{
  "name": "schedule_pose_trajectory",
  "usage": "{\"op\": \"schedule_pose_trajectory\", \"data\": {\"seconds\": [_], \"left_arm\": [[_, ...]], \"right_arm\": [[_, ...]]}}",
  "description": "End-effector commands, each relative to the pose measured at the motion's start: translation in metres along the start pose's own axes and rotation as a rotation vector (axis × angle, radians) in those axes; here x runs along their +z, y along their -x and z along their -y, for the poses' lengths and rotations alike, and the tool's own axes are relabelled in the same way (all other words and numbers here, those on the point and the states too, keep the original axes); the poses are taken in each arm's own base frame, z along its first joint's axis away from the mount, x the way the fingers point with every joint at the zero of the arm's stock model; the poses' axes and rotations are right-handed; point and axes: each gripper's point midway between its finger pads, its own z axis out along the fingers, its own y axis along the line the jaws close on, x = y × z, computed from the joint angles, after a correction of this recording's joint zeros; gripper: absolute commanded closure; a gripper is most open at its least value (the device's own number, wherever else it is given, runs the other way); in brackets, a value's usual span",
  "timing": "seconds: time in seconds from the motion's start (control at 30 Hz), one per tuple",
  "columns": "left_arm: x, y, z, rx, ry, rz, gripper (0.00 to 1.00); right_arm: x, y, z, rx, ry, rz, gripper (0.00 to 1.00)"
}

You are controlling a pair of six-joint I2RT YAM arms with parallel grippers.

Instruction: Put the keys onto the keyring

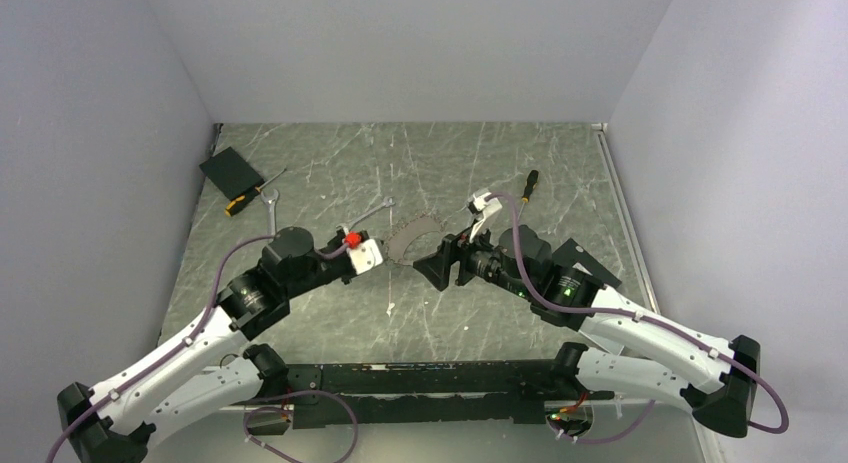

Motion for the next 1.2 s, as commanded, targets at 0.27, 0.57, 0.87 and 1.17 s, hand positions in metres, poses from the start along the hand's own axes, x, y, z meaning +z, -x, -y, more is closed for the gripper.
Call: {"op": "schedule_pose_trajectory", "data": {"seconds": [0.27, 0.57, 0.87, 1.17], "left_arm": [[-0.004, 0.076, -0.001, 0.119, -0.003, 0.39, 1.0], [-0.007, 0.086, 0.003, 0.058, -0.015, 0.46, 1.0], [-0.008, 0.086, 0.005, 0.048, -0.021, 0.468, 1.0], [-0.009, 0.084, 0.008, 0.048, -0.023, 0.469, 1.0]], "right_arm": [[-0.001, 0.049, -0.047, -0.089, 0.191, 0.106, 0.37], [0.009, 0.067, -0.046, -0.08, 0.151, 0.145, 0.45], [0.014, 0.076, -0.047, -0.063, 0.137, 0.173, 0.54], [0.018, 0.079, -0.049, -0.029, 0.142, 0.185, 0.65]]}}
